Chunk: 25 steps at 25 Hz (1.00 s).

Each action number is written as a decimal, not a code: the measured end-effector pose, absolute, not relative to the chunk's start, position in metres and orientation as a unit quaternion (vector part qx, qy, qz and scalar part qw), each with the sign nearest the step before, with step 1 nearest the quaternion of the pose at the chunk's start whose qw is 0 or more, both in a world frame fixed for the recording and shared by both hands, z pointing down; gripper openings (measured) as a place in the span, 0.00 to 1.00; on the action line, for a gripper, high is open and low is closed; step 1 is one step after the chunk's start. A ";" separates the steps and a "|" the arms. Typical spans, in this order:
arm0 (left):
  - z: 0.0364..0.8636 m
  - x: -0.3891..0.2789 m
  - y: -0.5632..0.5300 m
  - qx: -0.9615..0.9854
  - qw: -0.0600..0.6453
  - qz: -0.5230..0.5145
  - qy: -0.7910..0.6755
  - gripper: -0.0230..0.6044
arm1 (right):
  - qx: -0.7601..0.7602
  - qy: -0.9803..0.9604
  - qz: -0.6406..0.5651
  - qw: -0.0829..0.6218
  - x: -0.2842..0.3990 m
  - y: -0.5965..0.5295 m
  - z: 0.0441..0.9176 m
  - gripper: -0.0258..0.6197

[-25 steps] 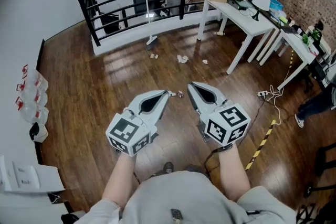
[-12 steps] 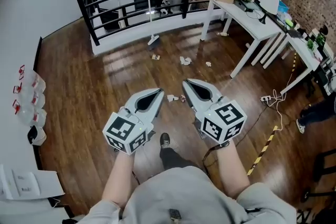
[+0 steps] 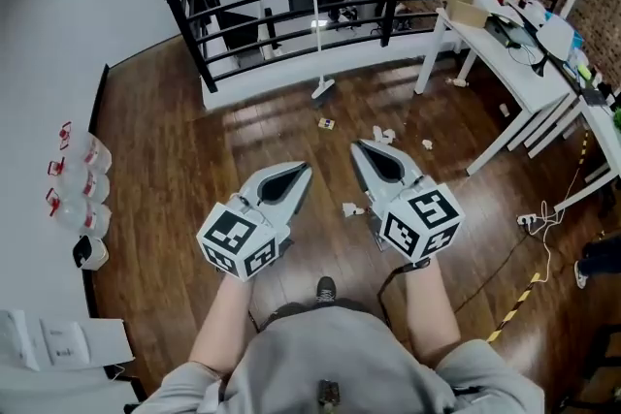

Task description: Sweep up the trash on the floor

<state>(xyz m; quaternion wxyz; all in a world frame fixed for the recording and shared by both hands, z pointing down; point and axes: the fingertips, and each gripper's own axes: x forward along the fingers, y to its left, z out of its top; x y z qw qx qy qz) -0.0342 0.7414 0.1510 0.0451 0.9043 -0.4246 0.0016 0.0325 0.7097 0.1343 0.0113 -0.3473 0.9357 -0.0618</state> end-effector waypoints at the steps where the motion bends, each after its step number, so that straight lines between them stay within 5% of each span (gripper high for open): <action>1: 0.150 -0.042 0.731 0.902 0.044 0.004 -0.429 0.04 | -0.344 0.937 -0.064 0.012 0.024 0.697 0.134 0.04; 25: 0.182 -0.199 0.424 0.945 0.090 -0.024 -0.314 0.04 | -0.454 0.888 -0.060 -0.032 -0.132 0.404 0.146 0.04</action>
